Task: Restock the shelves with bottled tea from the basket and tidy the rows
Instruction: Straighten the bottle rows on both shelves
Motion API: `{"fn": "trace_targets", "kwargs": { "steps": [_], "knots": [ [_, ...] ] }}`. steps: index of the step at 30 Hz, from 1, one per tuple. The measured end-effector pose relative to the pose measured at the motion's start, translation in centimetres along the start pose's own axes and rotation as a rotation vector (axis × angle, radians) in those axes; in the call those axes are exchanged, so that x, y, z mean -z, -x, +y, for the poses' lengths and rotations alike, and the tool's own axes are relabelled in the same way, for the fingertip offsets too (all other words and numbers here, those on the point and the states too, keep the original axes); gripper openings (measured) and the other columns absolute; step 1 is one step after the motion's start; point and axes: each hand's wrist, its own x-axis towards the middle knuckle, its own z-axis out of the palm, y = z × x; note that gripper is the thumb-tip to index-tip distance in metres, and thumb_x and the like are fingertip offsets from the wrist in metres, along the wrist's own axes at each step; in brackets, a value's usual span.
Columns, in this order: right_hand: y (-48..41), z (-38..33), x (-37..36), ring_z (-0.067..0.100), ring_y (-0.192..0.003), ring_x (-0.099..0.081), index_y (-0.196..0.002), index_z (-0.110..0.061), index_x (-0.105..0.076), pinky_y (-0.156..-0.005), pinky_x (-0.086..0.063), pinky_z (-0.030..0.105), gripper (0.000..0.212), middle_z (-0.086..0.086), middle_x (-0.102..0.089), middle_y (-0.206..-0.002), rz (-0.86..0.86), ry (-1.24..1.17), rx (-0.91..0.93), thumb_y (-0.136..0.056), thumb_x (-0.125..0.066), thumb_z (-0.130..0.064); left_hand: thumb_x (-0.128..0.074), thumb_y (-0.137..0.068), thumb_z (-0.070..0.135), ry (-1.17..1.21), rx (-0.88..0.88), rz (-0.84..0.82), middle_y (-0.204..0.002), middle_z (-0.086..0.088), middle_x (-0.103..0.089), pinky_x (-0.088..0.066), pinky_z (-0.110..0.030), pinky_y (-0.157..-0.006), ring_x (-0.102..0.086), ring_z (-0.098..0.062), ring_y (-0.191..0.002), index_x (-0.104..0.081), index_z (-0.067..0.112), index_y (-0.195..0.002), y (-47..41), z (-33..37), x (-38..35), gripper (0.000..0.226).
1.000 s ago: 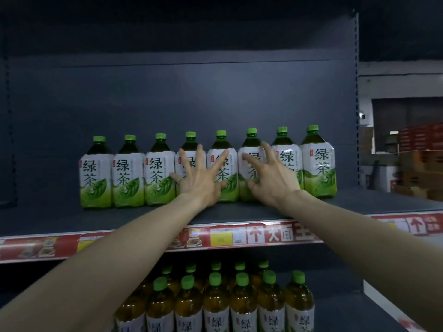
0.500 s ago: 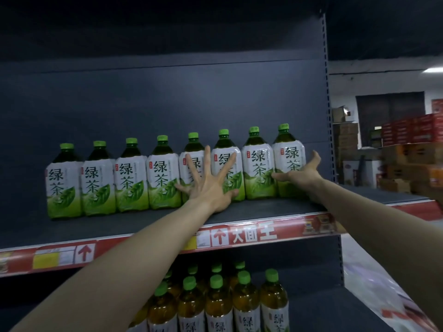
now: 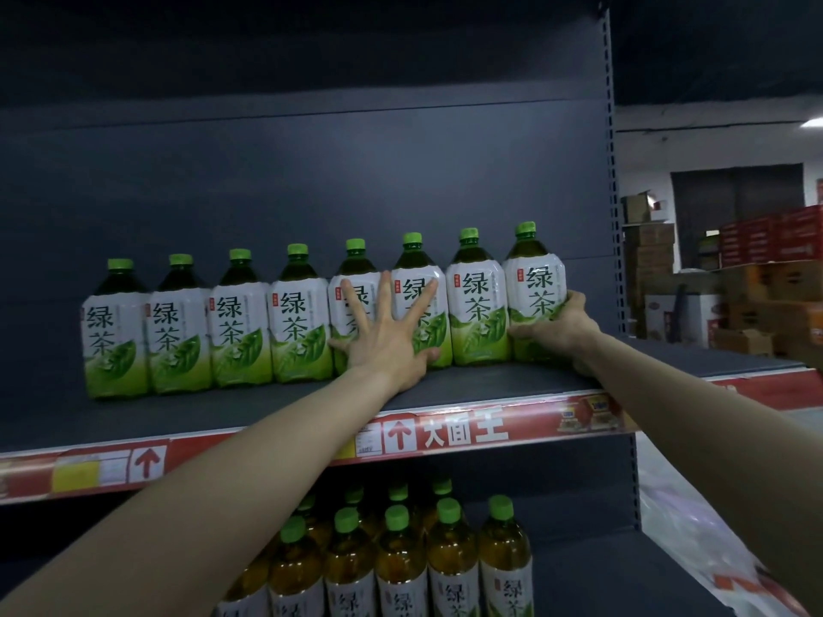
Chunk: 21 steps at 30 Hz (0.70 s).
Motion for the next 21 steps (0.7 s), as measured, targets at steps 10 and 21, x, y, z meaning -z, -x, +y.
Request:
{"fn": "trace_targets", "kwargs": {
  "steps": [10,21],
  "knots": [
    [-0.8,0.1,-0.2,0.035,-0.130,-0.052,-0.150,-0.025,-0.017,-0.113,-0.045,0.056,0.120,0.013,-0.049,-0.140,-0.056,-0.072,-0.011,-0.063,-0.099,-0.031,-0.060,-0.082,0.081,0.175,0.103,0.234,-0.169,0.003,0.032,-0.012,-0.075,-0.121,0.022,-0.042,-0.157,0.017,0.057,-0.156,0.4,-1.7,1.7,0.110],
    [-1.2,0.2,-0.4,0.036,-0.139,-0.044,-0.157,-0.021,-0.011,-0.118,-0.040,0.054,0.128,0.013,-0.038,-0.150,-0.063,-0.016,0.004,-0.064,-0.098,-0.034,-0.067,-0.057,0.093,0.248,0.755,0.133,-0.165,-0.018,0.037,0.008,-0.073,-0.121,0.028,-0.041,-0.155,0.026,0.049,-0.157,4.1,-23.2,6.6,0.144]
  ]
}}
